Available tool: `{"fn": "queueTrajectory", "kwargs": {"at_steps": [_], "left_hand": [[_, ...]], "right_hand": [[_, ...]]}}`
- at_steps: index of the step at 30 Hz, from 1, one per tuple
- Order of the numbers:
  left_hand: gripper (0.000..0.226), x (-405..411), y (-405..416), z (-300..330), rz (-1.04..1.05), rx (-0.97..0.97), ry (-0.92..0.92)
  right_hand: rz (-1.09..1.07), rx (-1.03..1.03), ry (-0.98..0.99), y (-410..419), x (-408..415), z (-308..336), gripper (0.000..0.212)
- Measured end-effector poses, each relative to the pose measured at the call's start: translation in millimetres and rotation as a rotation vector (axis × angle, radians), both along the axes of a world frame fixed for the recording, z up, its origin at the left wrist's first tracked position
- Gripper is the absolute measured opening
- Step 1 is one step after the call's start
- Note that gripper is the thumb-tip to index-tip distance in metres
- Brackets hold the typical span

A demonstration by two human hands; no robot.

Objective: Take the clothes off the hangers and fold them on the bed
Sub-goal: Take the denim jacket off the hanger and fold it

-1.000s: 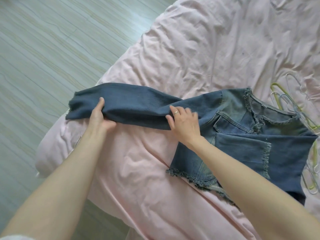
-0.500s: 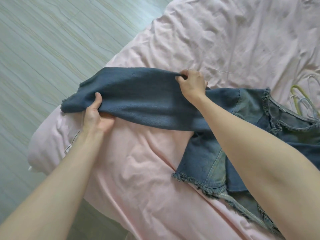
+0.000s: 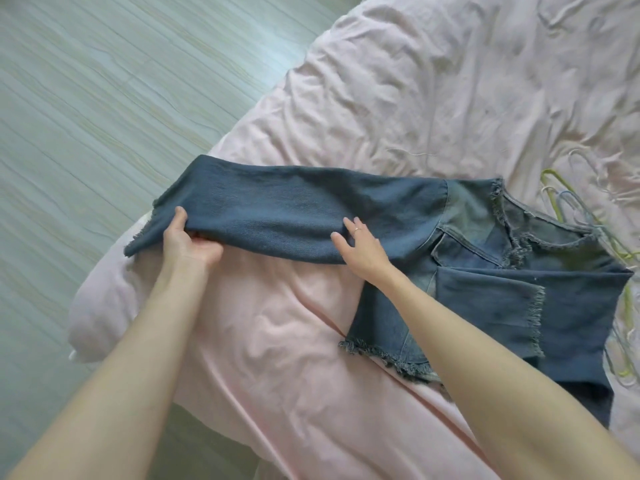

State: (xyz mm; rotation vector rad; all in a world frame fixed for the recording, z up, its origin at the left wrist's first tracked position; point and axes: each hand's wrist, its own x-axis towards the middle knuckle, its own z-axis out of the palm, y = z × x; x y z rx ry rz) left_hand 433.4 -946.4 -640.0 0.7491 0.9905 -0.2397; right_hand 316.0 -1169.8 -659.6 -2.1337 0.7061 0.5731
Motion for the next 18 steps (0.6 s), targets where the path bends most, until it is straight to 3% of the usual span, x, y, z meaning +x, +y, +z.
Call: {"fn": "queueTrajectory", "kwargs": {"at_steps": [3, 8, 10, 15, 18], "left_hand": [[0.017, -3.5, -14.7, 15.6, -0.046, 0.215, -0.106], [0.011, -22.3, -73.2, 55.2, -0.285, 0.458, -0.390], [0.006, -33.3, -102.4, 73.0, -0.404, 0.553, -0.477], [0.027, -94.2, -196.3, 100.7, -0.837, 0.707, -0.796], [0.042, -151.8, -250.2, 108.4, -1.047, 0.785, -0.979]], "right_hand": [[-0.327, 0.318, -0.051, -4.2, -0.3, 25.8, 0.053], [-0.572, 0.508, -0.132, -19.7, -16.4, 59.3, 0.037], [-0.678, 0.599, -0.152, -31.0, -28.2, 69.8, 0.041], [-0.992, 0.877, -0.338, -90.3, -84.1, 102.2, 0.051], [-1.139, 0.939, -0.445, -138.7, -137.1, 122.0, 0.062]]}}
